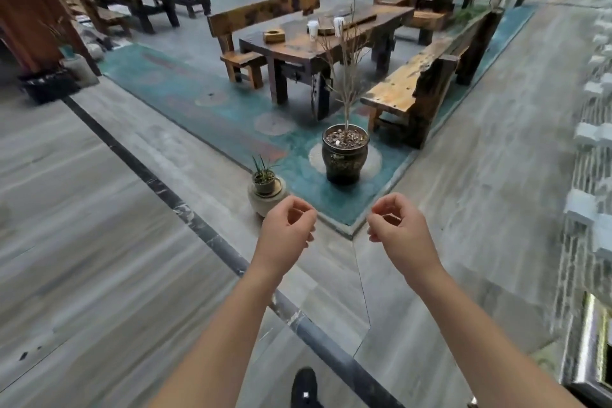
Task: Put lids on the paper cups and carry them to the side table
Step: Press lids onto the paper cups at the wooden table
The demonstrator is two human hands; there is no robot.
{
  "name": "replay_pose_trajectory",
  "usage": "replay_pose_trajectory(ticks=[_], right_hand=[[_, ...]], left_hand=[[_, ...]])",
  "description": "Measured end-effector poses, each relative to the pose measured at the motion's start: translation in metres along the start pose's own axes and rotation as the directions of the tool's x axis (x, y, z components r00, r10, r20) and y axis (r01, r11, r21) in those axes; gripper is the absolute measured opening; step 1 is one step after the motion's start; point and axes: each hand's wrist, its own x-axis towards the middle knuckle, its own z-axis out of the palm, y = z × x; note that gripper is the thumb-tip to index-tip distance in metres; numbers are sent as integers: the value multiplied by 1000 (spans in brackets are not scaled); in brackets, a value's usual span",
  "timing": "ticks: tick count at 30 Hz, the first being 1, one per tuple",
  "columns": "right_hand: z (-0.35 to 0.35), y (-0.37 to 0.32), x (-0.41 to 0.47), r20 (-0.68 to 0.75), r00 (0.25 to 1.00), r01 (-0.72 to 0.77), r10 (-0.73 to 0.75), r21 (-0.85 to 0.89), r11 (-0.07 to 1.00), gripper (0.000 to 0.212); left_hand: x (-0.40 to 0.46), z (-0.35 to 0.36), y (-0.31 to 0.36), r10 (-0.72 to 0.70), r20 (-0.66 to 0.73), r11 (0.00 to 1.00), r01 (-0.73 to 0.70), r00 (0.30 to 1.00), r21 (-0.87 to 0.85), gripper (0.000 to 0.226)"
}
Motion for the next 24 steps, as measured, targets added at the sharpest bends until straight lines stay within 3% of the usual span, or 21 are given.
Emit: replay_pose_trajectory(ticks=[9,24], right_hand=[[77,-3,288,-47,999,-5,5,1,1000,23],[185,15,721,-9,999,-41,41,24,999,20]], left_hand=[[293,-4,-4,-38,-12,995,37,999,-95,10],[731,21,11,-15,-17,999,14,1000,-53,12]])
